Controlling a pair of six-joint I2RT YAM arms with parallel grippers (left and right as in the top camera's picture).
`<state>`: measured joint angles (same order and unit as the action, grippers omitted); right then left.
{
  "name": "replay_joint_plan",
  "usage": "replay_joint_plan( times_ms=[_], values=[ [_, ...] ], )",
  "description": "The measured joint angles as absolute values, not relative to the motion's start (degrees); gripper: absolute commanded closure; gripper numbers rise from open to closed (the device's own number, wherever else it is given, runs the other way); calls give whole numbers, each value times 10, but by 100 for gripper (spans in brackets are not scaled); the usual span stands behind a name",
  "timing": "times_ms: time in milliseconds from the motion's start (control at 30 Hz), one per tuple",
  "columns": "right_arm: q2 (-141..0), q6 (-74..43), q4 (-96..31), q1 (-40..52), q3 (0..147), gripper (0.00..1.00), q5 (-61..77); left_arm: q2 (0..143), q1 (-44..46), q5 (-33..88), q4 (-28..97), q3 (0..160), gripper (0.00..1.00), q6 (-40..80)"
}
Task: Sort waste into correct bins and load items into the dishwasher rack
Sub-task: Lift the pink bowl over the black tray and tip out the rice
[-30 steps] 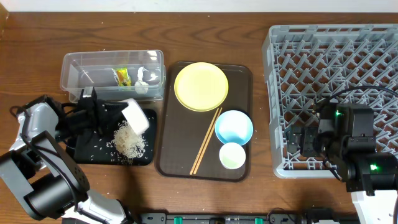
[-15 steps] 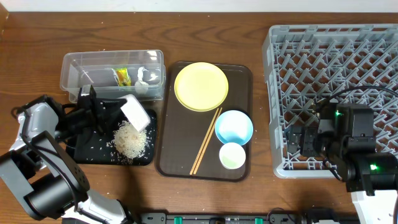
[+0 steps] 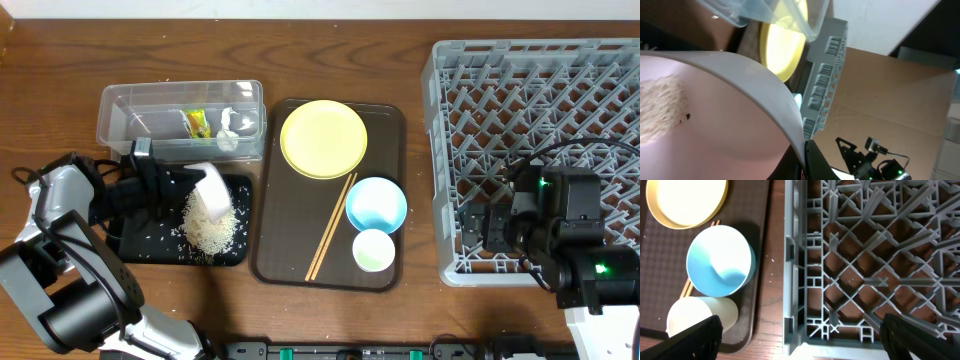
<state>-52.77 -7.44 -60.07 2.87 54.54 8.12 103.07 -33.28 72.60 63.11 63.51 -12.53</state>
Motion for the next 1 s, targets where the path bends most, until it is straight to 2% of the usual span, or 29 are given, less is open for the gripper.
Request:
replay_joint_plan(
  times_ms=[367,600,1000],
  values=[
    [-528,-75,-602,29,545,1,81,1031,-333,794,659,635,94,-172],
    [-528,-74,-607,29,545,1,81,1031,-333,862,740,634,94,-166],
    [-528,-74,-608,29,545,1,81,1031,-357,884,750,634,94,-164]
  ],
)
